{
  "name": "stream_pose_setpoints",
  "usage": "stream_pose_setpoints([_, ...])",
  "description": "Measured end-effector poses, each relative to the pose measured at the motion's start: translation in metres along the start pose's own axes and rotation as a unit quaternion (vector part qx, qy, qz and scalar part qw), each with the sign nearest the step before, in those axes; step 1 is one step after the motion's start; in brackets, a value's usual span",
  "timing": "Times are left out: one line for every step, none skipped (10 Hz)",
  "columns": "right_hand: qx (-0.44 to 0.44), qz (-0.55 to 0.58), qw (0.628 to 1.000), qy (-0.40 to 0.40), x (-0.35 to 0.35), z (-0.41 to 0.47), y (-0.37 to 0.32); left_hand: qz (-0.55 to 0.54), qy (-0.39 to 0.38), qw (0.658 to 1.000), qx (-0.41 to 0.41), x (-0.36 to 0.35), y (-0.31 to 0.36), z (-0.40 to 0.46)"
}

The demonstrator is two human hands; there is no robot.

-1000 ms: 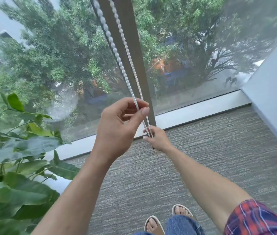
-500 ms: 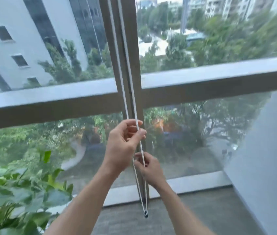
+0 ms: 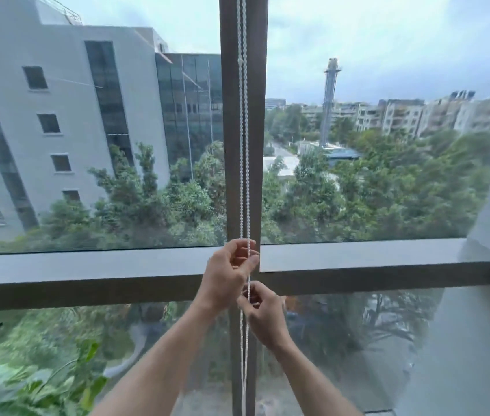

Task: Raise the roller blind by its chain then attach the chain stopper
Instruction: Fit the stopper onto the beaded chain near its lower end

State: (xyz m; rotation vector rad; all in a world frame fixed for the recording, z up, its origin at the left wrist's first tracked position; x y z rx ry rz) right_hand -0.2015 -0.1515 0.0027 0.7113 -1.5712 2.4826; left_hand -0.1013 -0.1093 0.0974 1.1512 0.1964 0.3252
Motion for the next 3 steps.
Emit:
stream_pose_setpoints([0.029,-0.029,0.999,0.025,0.019,0.017,-0.031,0.039,-0.014,0.999,-0.009,0.006,0.015,0.008])
stream_pose_setpoints([0.081,-0.08,0.993,0.043,0.035,0.034,-0.057,0.081,-0.011,0.996,-0.044,0.017,0.029,0.016])
stream_pose_setpoints([0.135,-0.147,0.975,0.096,0.061,0.044,-0.085,0.14,-0.001,0.987,-0.078,0.029,0.045,0.025])
Point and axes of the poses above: each hand's wrist, its own z-axis towards the middle knuckle, its own x-axis out of the back of the hand, y = z × x, the point moved 10 cm from there along z, towards the middle knuckle, and after that the axes turned 13 degrees about -z, right-handed, at the moved point
